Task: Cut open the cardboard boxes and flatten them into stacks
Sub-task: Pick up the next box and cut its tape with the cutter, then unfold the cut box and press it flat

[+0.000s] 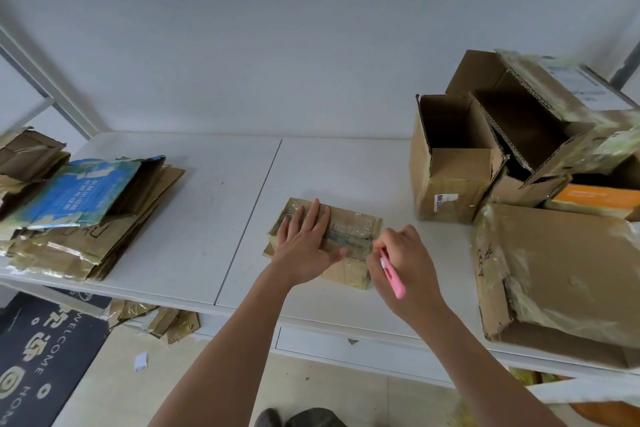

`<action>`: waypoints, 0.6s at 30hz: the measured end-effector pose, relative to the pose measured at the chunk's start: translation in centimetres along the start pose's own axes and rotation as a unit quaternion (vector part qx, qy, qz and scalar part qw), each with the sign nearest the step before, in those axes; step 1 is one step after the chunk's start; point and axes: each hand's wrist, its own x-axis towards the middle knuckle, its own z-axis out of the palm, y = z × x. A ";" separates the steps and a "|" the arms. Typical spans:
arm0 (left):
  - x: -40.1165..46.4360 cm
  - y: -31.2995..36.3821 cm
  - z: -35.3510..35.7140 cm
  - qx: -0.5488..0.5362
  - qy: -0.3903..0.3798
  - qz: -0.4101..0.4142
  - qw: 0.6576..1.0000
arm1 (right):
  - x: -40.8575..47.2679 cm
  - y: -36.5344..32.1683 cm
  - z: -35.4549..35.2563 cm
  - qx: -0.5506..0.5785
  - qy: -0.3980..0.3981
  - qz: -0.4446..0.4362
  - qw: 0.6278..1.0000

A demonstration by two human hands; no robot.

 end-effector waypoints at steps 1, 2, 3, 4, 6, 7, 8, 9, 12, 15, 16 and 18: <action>0.0 0.0 0.0 0.000 -0.001 0.001 1.000 | 0.0 -0.1 -0.1 -0.001 -0.001 -0.002 1.000; 0.0 -0.1 0.0 0.001 -0.003 0.001 1.000 | -0.1 -0.3 -0.1 -0.002 -0.001 -0.004 1.000; 0.0 -0.1 0.0 0.001 -0.004 0.001 1.000 | -0.2 -0.5 -0.2 -0.002 0.000 -0.006 1.000; 0.0 -0.1 0.0 0.000 -0.004 0.001 1.000 | -0.4 -0.8 -0.4 0.003 0.000 -0.007 1.000; 0.1 -0.1 0.0 -0.002 0.002 0.002 1.000 | -0.8 -1.3 -0.6 0.016 -0.008 -0.003 1.000; 0.1 -0.1 -0.1 -0.003 0.004 0.002 1.000 | -1.0 -1.3 -0.8 0.020 -0.017 -0.001 1.000; 0.1 -0.1 0.0 -0.004 0.004 0.002 1.000 | -1.1 -1.4 -1.0 0.025 -0.030 0.005 0.999; 0.1 -0.1 0.0 -0.004 0.005 0.002 1.000 | -1.1 -1.3 -1.3 0.037 -0.043 0.019 0.998; 0.1 -0.4 0.2 -0.004 0.017 0.003 1.000 | -0.7 -0.8 -2.8 0.107 -0.077 0.107 0.986; 0.2 -0.5 0.3 -0.013 0.027 0.013 0.999 | -0.8 1.3 -3.5 0.043 -0.028 0.084 0.995; 0.1 -0.6 0.4 -0.027 0.031 0.018 0.999 | -0.8 2.3 -3.3 -0.016 -0.022 0.068 0.997; -0.2 -0.6 0.5 -0.093 0.065 0.023 0.993 | -0.4 4.4 -2.4 -0.145 -0.080 0.068 0.984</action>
